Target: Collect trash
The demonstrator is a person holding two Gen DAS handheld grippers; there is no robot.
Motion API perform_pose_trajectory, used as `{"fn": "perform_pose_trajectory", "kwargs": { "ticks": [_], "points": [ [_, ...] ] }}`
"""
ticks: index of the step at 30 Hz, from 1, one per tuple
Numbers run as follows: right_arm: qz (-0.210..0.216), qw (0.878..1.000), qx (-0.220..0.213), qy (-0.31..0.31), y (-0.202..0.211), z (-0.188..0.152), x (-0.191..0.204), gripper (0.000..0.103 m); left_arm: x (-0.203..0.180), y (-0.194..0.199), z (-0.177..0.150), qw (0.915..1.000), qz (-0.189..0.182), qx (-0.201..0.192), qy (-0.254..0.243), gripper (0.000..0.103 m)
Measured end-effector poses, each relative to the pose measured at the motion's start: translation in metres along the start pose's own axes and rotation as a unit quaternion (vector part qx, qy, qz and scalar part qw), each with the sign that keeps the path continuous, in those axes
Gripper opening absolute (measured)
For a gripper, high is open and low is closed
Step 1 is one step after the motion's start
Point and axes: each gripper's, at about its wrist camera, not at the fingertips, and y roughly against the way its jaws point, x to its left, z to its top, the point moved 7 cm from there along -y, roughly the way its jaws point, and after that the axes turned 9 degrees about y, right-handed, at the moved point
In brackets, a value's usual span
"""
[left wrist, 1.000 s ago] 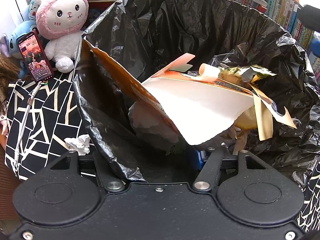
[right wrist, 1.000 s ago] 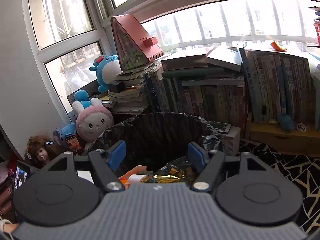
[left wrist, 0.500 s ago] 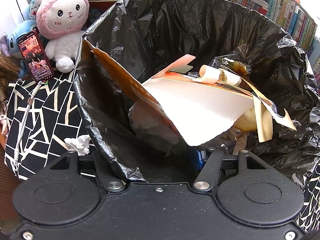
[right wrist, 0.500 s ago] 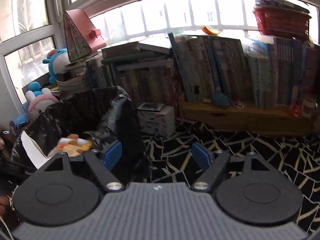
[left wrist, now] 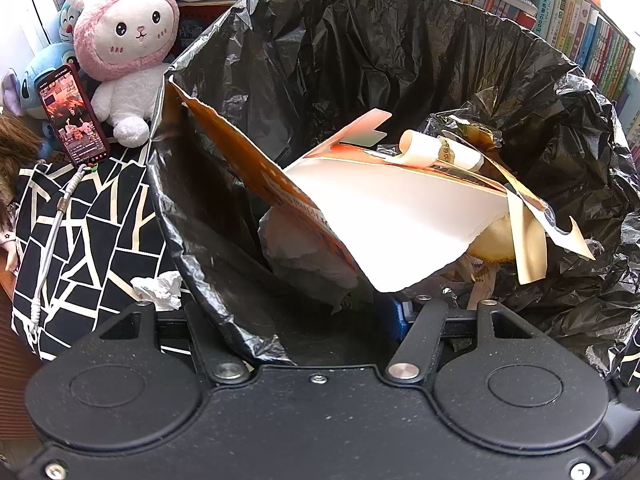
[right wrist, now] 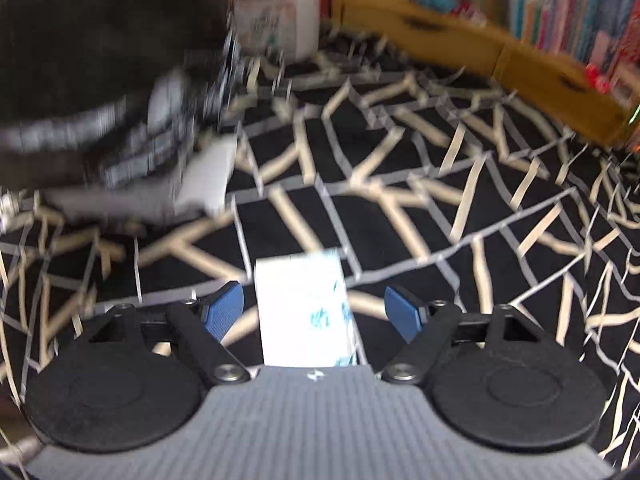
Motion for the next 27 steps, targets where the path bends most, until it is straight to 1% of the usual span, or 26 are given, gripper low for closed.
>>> {"fn": "perform_pose_trajectory", "kwargs": {
  "ticks": [5,7,8,9,11,13,18,20,24,27],
  "points": [
    [0.004,0.999,0.039,0.022,-0.017,-0.018,0.011,0.086,0.000,0.000,0.000,1.0000,0.001,0.000,-0.001,0.062],
    [0.013,0.999,0.048,0.021,-0.019,-0.022,0.014,0.082,0.000,0.000,0.000,1.0000,0.001,0.000,-0.001,0.062],
    [0.018,0.998,0.053,0.021,-0.021,-0.024,0.016,0.077,0.000,0.000,0.000,1.0000,0.000,0.000,0.000,0.062],
    [0.020,0.998,0.055,0.023,-0.021,-0.026,0.017,0.068,0.000,0.000,0.000,1.0000,0.000,0.000,0.000,0.062],
    [0.023,0.998,0.054,0.028,-0.019,-0.026,0.019,0.061,0.000,0.000,0.000,1.0000,0.000,0.000,-0.001,0.062],
    [0.025,0.998,0.052,0.024,-0.017,-0.025,0.018,0.059,-0.001,0.000,0.000,1.0000,0.000,0.000,-0.001,0.062],
    [0.028,0.999,0.030,0.004,-0.009,-0.017,0.013,0.047,-0.001,0.000,0.000,1.0000,0.000,0.001,-0.003,0.062],
    [0.030,0.999,0.020,-0.007,-0.004,-0.013,0.010,0.046,-0.001,0.000,0.000,1.0000,0.000,0.001,-0.004,0.062],
    [0.035,0.999,0.002,-0.027,0.004,-0.007,0.005,0.040,-0.001,0.000,0.000,1.0000,0.000,0.002,-0.007,0.062],
    [0.038,0.998,-0.010,-0.041,0.010,-0.004,-0.002,0.037,-0.002,0.000,0.000,0.9999,0.001,0.003,-0.010,0.062]
  ]
}}
